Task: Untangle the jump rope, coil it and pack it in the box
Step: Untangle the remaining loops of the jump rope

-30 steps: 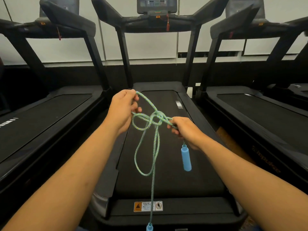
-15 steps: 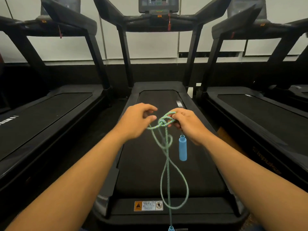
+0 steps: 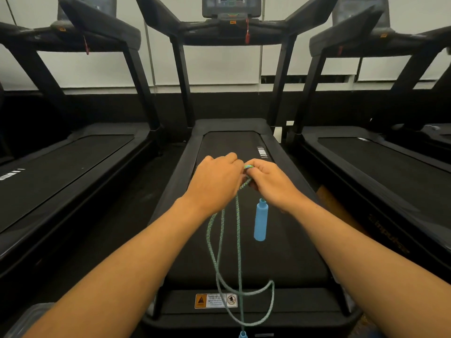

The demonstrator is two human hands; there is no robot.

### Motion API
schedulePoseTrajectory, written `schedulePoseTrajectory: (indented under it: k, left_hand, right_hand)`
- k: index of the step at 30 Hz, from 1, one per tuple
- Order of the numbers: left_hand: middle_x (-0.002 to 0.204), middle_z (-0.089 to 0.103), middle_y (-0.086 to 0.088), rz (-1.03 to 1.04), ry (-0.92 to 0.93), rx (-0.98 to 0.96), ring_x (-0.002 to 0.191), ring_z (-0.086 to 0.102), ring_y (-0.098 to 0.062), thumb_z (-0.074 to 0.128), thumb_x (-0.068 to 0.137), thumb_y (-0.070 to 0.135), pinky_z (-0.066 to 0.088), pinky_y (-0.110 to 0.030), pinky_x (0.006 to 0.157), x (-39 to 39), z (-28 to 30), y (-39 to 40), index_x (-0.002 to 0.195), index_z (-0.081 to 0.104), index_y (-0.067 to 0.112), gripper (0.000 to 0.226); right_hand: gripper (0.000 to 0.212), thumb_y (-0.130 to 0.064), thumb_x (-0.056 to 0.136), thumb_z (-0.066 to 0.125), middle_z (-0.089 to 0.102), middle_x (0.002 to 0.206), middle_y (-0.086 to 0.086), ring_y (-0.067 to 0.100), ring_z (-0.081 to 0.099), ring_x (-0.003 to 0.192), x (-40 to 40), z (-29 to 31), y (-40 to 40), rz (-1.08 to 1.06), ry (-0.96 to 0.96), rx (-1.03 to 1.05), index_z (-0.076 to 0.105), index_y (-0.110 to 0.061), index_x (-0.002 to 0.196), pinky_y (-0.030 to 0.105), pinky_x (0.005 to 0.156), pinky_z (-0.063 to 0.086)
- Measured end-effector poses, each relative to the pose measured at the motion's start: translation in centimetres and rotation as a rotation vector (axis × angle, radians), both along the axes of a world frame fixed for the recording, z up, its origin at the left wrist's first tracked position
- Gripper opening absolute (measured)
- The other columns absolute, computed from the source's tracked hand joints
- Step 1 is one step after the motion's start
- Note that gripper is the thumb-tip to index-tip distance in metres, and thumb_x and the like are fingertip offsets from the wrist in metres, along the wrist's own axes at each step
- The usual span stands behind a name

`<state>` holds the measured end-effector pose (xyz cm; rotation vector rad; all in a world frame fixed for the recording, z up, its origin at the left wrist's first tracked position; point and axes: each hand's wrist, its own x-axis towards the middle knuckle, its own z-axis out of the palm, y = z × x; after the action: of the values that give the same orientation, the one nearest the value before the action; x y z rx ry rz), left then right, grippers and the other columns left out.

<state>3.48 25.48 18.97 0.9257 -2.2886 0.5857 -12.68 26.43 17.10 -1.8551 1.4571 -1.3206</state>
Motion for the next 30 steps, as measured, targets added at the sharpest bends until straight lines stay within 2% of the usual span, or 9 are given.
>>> schedulePoseTrajectory:
  k: [3,6,9,13,17,19,21,26,30]
  left_hand:
    - [0.099,0.06,-0.007,-0.009,0.056,-0.06,0.074,0.062,-0.028,0.044,0.102,0.031,0.045,-0.04,0.067,0.3,0.3,-0.5,0.101,0.061,0.012,0.025]
    - [0.095,0.058,-0.011,-0.003,0.227,-0.034,0.065,0.058,-0.038,0.049,0.1,0.027,0.045,-0.046,0.057,1.1,1.1,-0.6,0.094,0.059,0.009,0.022]
    - [0.096,0.055,-0.009,-0.039,0.385,0.04,0.072,0.055,-0.034,0.053,0.102,0.021,0.041,-0.045,0.064,1.8,1.6,-0.6,0.093,0.056,0.007,0.017]
    - [0.093,0.051,-0.002,-0.031,0.613,0.13,0.076,0.05,-0.022,0.052,0.102,0.021,0.041,-0.037,0.072,2.4,2.1,-1.0,0.09,0.052,0.012,0.015]
    - [0.088,0.057,-0.007,-0.025,0.916,0.152,0.077,0.056,-0.023,0.05,0.098,0.023,0.045,-0.036,0.072,4.1,3.6,-1.9,0.084,0.051,0.018,0.015]
    - [0.084,0.063,-0.014,-0.02,1.058,0.226,0.076,0.064,-0.033,0.048,0.094,0.031,0.054,-0.049,0.071,5.5,4.3,-2.6,0.079,0.05,0.025,0.016]
    - [0.08,0.065,-0.018,0.036,1.132,0.282,0.072,0.066,-0.035,0.048,0.092,0.031,0.056,-0.048,0.068,6.7,4.3,-3.2,0.077,0.051,0.026,0.016]
    - [0.081,0.064,-0.016,0.175,1.13,0.507,0.056,0.062,-0.019,0.049,0.1,0.022,0.044,-0.017,0.04,7.9,1.8,-4.7,0.091,0.059,0.004,0.023]
    - [0.081,0.068,-0.018,0.219,0.895,0.693,0.054,0.065,-0.018,0.055,0.099,0.018,0.048,-0.026,0.047,6.3,-1.0,-4.8,0.091,0.063,0.001,0.021]
  right_hand:
    - [0.028,-0.017,0.097,0.044,0.077,0.083,0.007,0.028,0.068,0.076,-0.5,-0.2,-0.1,-0.035,-0.066,0.046,0.07,-0.01,0.09,0.043,0.074,0.053]
    - [0.029,-0.018,0.095,0.046,0.07,0.071,-0.005,0.021,0.06,0.068,-1.4,-1.0,-0.6,-0.11,-0.039,0.108,0.066,-0.003,0.081,0.037,0.069,0.046]
    - [0.024,-0.023,0.092,0.049,0.061,0.074,0.001,0.015,0.054,0.067,-1.5,-1.9,-0.9,-0.127,-0.162,0.194,0.06,-0.008,0.076,0.034,0.066,0.036]
    - [0.032,-0.009,0.089,0.041,0.074,0.085,0.015,0.025,0.068,0.072,-0.8,-2.2,-0.1,-0.012,-0.309,0.401,0.073,-0.005,0.093,0.026,0.057,0.049]
    - [0.03,-0.01,0.091,0.041,0.075,0.096,0.017,0.026,0.069,0.083,-1.3,-3.4,0.0,-0.023,-0.216,0.519,0.07,-0.01,0.096,0.046,0.074,0.057]
    - [0.026,-0.009,0.096,0.04,0.075,0.096,0.019,0.031,0.07,0.085,-1.7,-3.5,-0.1,0.016,-0.356,0.57,0.065,-0.008,0.102,0.05,0.08,0.058]
    - [0.025,-0.007,0.099,0.038,0.075,0.092,0.02,0.038,0.071,0.089,-1.9,-3.1,-0.1,0.057,-0.522,0.581,0.061,-0.006,0.107,0.054,0.082,0.058]
    - [0.026,-0.009,0.104,0.035,0.075,0.101,0.025,0.043,0.074,0.093,-2.0,-1.6,-0.3,0.095,-0.729,0.523,0.059,-0.003,0.113,0.056,0.075,0.061]
    - [0.025,-0.008,0.105,0.041,0.067,0.094,0.017,0.04,0.07,0.091,-1.3,-0.4,-0.5,0.1,-0.75,0.388,0.065,-0.004,0.108,0.054,0.083,0.058]
